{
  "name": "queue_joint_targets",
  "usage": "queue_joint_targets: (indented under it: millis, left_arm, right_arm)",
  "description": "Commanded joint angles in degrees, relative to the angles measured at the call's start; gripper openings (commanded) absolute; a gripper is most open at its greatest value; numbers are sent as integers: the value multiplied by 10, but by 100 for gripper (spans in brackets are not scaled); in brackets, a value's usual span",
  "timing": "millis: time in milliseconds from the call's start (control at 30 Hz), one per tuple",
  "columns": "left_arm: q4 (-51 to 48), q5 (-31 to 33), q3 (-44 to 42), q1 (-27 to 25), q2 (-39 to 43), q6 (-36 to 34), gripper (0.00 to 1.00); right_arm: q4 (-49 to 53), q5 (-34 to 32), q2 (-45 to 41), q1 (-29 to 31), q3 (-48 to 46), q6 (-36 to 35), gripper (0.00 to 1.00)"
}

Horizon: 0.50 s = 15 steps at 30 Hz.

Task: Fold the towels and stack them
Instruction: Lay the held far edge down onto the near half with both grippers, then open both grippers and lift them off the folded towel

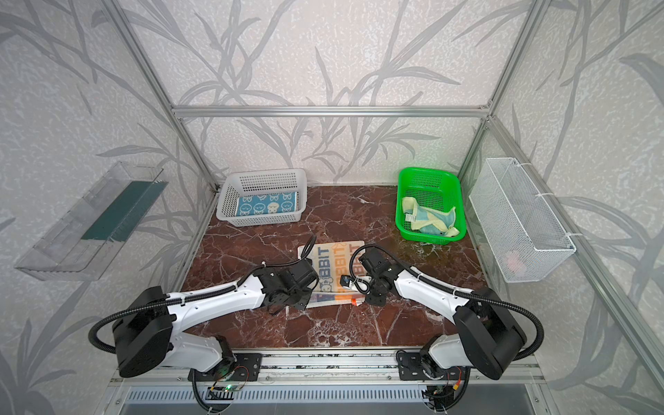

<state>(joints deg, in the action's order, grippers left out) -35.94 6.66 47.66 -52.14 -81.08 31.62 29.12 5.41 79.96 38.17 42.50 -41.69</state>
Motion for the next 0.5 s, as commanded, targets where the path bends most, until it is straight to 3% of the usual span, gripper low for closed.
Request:
queue_joint_targets:
  millis: [0, 100, 167, 233, 333, 467]
  left_arm:
    - [-5, -6, -8, -2, -7, -2, 0]
    - [-10, -9, -9, -2, -6, -4, 1]
    - [-17, -9, -8, -2, -5, -5, 5]
    - [-27, -9, -3, -2, -4, -7, 14]
    - [-30, -21, -6, -2, 8, -16, 40]
    - [-38, -33, -6, -2, 26, -27, 49]
  right_arm:
    - [27, -2, 16, 7, 17, 5, 12]
    - [39, -7, 33, 10, 26, 9, 25]
    - [45, -13, 43, 14, 29, 10, 29]
    - [48, -14, 48, 15, 31, 10, 32]
    - [45, -21, 43, 16, 30, 10, 41]
    - [41, -37, 23, 19, 32, 7, 48]
